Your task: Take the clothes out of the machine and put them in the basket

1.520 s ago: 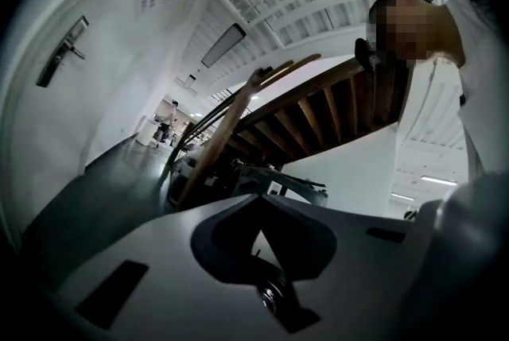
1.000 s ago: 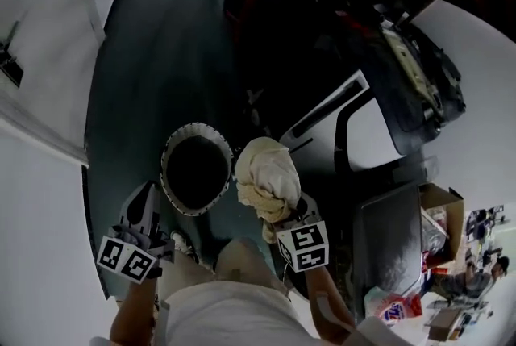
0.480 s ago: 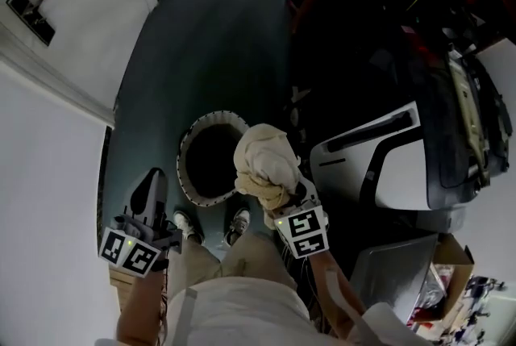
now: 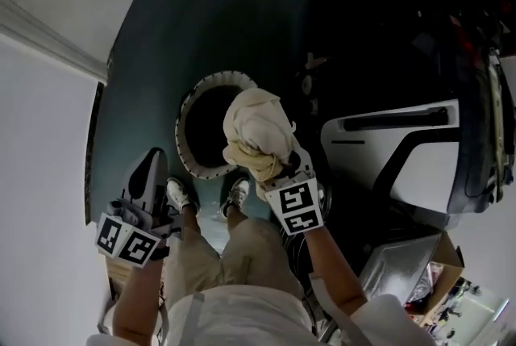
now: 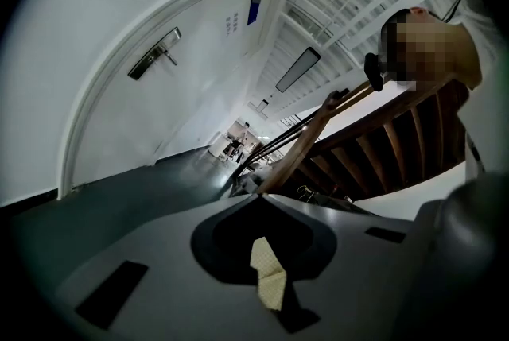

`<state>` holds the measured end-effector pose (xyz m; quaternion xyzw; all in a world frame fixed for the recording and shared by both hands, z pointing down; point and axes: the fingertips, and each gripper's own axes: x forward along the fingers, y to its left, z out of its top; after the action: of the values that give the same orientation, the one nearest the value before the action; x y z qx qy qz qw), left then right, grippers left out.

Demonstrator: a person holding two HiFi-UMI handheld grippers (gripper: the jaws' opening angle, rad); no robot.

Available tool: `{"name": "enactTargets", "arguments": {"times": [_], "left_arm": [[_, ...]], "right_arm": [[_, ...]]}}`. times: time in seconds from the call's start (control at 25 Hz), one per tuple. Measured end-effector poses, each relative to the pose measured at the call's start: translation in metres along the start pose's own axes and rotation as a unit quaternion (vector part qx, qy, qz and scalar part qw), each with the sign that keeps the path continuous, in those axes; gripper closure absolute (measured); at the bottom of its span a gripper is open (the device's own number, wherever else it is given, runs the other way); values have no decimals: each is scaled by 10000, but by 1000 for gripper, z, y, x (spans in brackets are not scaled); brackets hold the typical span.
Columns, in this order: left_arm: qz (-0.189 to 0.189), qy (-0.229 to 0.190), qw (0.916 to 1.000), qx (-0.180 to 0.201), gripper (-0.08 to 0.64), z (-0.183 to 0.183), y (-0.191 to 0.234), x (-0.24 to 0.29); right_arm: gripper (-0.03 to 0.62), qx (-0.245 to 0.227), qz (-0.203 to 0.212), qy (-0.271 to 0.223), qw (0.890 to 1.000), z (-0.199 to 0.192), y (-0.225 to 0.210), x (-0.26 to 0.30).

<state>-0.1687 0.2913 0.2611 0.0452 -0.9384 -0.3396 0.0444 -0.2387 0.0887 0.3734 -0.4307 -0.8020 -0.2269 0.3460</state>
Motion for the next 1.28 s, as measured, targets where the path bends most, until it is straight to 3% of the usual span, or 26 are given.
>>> {"name": "enactTargets", "arguments": {"times": [0.52, 1.28], "left_arm": [[259, 399, 9982, -377, 546, -83, 106, -7], [534, 768, 9937, -623, 546, -124, 185, 3]], "right_arm": [[353, -544, 211, 569, 9967, -67, 48, 161], [347, -982, 440, 1541, 9822, -161, 82, 330]]}}
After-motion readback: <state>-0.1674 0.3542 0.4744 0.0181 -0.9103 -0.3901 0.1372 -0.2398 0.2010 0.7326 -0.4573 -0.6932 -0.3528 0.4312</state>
